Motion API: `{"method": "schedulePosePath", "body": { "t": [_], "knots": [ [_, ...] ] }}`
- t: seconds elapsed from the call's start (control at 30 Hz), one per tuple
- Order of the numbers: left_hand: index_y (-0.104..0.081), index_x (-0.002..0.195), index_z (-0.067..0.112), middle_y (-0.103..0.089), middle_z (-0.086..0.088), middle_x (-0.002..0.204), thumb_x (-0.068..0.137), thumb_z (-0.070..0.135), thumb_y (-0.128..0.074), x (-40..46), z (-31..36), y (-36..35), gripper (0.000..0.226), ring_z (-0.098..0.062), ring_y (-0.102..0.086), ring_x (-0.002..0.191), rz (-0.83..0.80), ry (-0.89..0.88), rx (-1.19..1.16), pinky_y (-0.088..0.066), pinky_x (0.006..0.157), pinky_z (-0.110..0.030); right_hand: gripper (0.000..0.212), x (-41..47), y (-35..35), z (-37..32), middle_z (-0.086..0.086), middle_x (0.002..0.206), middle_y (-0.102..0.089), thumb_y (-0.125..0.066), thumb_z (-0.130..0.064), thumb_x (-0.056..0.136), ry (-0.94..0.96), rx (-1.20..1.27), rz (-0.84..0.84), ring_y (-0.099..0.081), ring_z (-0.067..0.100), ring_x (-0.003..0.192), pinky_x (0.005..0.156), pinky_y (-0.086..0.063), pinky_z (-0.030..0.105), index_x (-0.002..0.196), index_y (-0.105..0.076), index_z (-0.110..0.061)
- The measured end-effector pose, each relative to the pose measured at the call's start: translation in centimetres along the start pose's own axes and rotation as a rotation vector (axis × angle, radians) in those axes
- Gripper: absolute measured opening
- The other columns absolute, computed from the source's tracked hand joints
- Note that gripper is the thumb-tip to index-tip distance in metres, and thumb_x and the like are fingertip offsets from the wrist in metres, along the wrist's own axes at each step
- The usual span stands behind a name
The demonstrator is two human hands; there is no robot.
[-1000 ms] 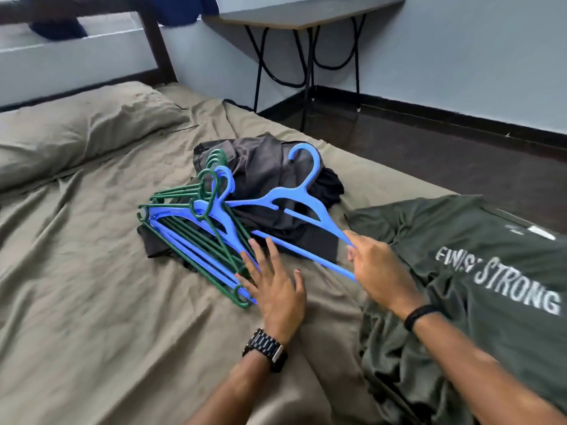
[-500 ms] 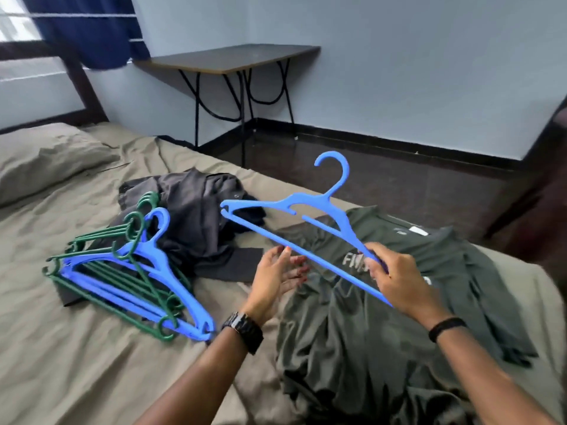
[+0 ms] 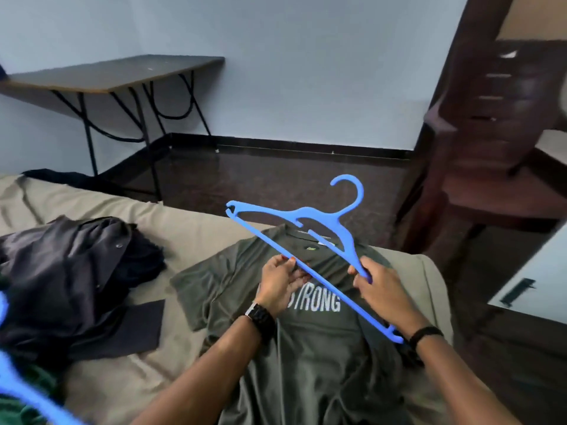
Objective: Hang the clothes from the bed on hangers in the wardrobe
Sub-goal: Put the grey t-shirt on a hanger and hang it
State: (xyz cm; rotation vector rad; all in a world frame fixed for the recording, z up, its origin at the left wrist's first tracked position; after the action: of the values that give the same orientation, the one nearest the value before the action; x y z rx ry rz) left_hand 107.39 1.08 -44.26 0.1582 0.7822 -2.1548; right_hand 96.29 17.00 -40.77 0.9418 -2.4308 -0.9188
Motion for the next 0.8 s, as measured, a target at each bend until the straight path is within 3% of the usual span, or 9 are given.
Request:
{"method": "schedulePosePath", "body": {
  "t": [0.03, 0.13, 0.23, 0.33, 0.4, 0.47, 0.6, 0.8],
  "knots": [
    [-0.048, 0.088, 0.006, -0.06, -0.014, 0.084, 0.101, 0.001, -0.038, 0.7, -0.7, -0.8, 0.017, -0.025, -0.065, 0.076, -0.008, 0.014, 0.032, -0.06, 0.065, -0.034, 0.006, 0.6, 0.2, 0.5, 0.007, 0.078, -0.065, -0.055, -0.015, 0.091, -0.036, -0.041, 0.015, -0.06, 0.025, 0.078, 0.075, -0.049, 0.039, 0.09, -0.06, -0.016],
    [-0.046, 0.088, 0.005, -0.059, -0.013, 0.081, 0.101, 0.0, -0.038, 2.3, -2.5, -2.4, 0.016, -0.023, -0.065, 0.069, -0.056, 0.064, 0.125, -0.06, 0.066, -0.036, 0.027, 2.4, 1.0, 1.4, 0.01, 0.084, -0.064, -0.051, -0.04, 0.095, -0.154, -0.064, 0.114, -0.058, 0.034, 0.09, 0.075, -0.046, 0.041, 0.085, -0.054, -0.015],
    [-0.047, 0.094, 0.007, -0.057, -0.01, 0.073, 0.1, 0.003, -0.043, 3.9, -3.4, -3.4, 0.009, -0.017, -0.064, 0.055, -0.198, 0.135, 0.364, -0.057, 0.055, -0.029, 0.033, 4.0, 2.5, 2.4, 0.016, 0.089, -0.066, -0.044, -0.043, 0.098, -0.178, -0.164, 0.224, -0.058, 0.039, 0.094, 0.068, -0.04, 0.04, 0.077, -0.046, -0.017],
    [-0.054, 0.088, 0.011, -0.056, -0.01, 0.07, 0.097, 0.007, -0.048, 7.2, -2.4, -3.2, 0.011, -0.018, -0.056, 0.05, -0.092, 0.012, 0.718, -0.053, 0.046, -0.027, 0.036, 5.2, 5.0, 3.8, 0.019, 0.096, -0.065, -0.043, -0.049, 0.096, -0.22, -0.258, 0.256, -0.056, 0.042, 0.098, 0.073, -0.044, 0.042, 0.085, -0.053, -0.017],
    [-0.063, 0.098, 0.01, -0.065, -0.013, 0.083, 0.093, 0.013, -0.051, 9.6, -0.7, -2.4, 0.013, -0.027, -0.064, 0.068, 0.073, -0.165, 1.014, -0.058, 0.067, -0.037, 0.038, 5.9, 6.5, 4.9, 0.017, 0.094, -0.065, -0.044, -0.052, 0.095, -0.221, -0.292, 0.281, -0.056, 0.042, 0.095, 0.072, -0.044, 0.041, 0.08, -0.05, -0.018],
    [-0.058, 0.111, 0.007, -0.066, -0.018, 0.107, 0.091, 0.02, -0.053, 11.6, 0.7, -1.3, 0.024, -0.035, -0.063, 0.098, 0.249, -0.249, 1.213, -0.05, 0.085, -0.039, 0.043, 6.1, 7.4, 5.8, 0.015, 0.084, -0.062, -0.045, -0.054, 0.093, -0.218, -0.337, 0.294, -0.056, 0.041, 0.09, 0.069, -0.044, 0.04, 0.076, -0.046, -0.015],
    [-0.04, 0.113, 0.004, -0.058, -0.026, 0.12, 0.091, 0.03, -0.057, 14.3, 2.2, -0.2, 0.038, -0.044, -0.056, 0.111, 0.355, -0.235, 1.32, -0.045, 0.087, -0.043, 0.045, 6.5, 7.7, 6.7, 0.012, 0.075, -0.058, -0.045, -0.056, 0.092, -0.233, -0.37, 0.243, -0.054, 0.039, 0.084, 0.069, -0.049, 0.042, 0.075, -0.048, -0.014],
    [-0.056, 0.112, -0.004, -0.059, -0.028, 0.119, 0.092, 0.015, -0.051, 15.8, 2.8, 0.9, 0.028, -0.04, -0.054, 0.115, 0.326, -0.272, 1.288, -0.041, 0.094, -0.04, 0.048, 7.6, 6.9, 6.6, 0.007, 0.066, -0.053, -0.047, -0.053, 0.093, -0.22, -0.318, 0.189, -0.05, 0.034, 0.077, 0.067, -0.048, 0.041, 0.067, -0.041, -0.013]
  ]
}}
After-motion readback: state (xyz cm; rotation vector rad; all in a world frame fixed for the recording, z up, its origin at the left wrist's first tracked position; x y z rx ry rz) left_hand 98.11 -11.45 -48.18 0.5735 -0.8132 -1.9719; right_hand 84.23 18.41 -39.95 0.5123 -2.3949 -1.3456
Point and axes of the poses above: each hand's wrist, its own x-axis towards the middle knuckle, its own y-axis out of the back of the hand, z = x × y, the point moved 2 cm from there along x, towards the middle knuckle
